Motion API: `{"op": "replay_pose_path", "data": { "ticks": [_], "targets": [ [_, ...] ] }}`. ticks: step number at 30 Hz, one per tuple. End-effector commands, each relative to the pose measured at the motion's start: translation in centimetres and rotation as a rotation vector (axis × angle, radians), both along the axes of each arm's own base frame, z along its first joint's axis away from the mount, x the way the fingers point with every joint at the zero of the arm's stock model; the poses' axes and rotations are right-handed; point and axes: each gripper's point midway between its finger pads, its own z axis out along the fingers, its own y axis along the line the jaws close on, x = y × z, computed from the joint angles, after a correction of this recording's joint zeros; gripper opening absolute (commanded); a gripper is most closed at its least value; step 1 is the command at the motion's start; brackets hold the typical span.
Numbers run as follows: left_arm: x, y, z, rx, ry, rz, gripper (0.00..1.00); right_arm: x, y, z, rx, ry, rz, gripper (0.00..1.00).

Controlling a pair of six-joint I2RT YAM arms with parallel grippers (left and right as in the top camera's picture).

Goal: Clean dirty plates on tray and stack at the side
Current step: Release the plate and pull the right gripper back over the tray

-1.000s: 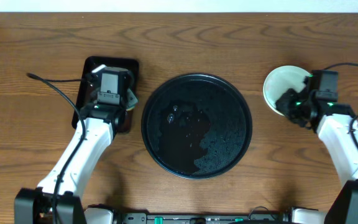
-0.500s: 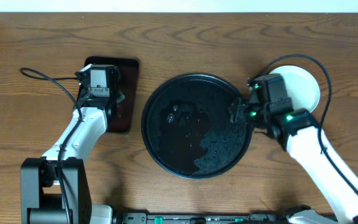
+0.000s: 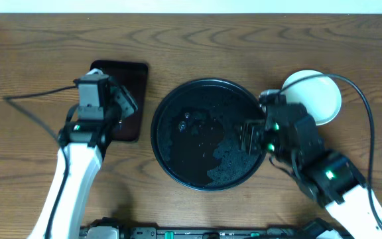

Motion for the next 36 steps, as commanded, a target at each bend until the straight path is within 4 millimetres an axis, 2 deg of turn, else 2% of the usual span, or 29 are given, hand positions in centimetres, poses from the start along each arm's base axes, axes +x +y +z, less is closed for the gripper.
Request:
{"op": "replay_pose_path", "data": {
  "ticks": [1,2,3,5,6,7,8,21,26,28,36],
  "targets": [
    [-2.2,-1.6,1.4,-0.068,0.001,-0.077,0.68,-1.6,-0.5,1.1,-0.051,-0.065,0.008,0.57],
    [-2.6,-1.6,1.5,-0.068,0.007,-0.077,0.69,-2.1,-0.7,1.2,-0.065,-0.071,0.01,0.57],
    [-3.1,-1.6,1.5,-0.068,0.016,-0.077,0.78,-2.6,-0.9,1.3,-0.081,-0.079,0.008,0.56],
    [-3.8,-1.5,1.3,-0.067,0.04,-0.076,0.79,-3.3,-1.5,1.4,-0.118,-0.104,-0.003,0.58],
    [-4.1,-1.5,1.1,-0.067,0.053,-0.076,0.79,-3.5,-1.7,1.4,-0.134,-0.114,-0.008,0.62],
    [-4.3,-1.5,0.9,-0.068,0.064,-0.075,0.79,-3.7,-1.8,1.2,-0.144,-0.119,-0.006,0.91],
    [-4.5,-1.5,0.7,-0.068,0.076,-0.075,0.79,-3.7,-1.7,1.1,-0.147,-0.118,-0.002,0.99],
    [-4.8,-1.5,0.4,-0.068,0.095,-0.074,0.8,-3.4,-1.0,-1.0,-0.198,-0.054,0.017,0.99],
    [-4.8,-1.5,0.4,-0.068,0.095,-0.074,0.8,-4.8,-2.1,-3.5,-0.288,0.052,0.035,0.99],
    [-4.8,-1.5,0.4,-0.068,0.095,-0.074,0.8,-5.3,-2.0,-4.2,-0.292,0.089,0.058,0.99],
    [-4.8,-1.5,0.4,-0.068,0.095,-0.074,0.81,-5.1,-1.7,-4.1,-0.284,0.084,0.059,0.99]
  ]
}}
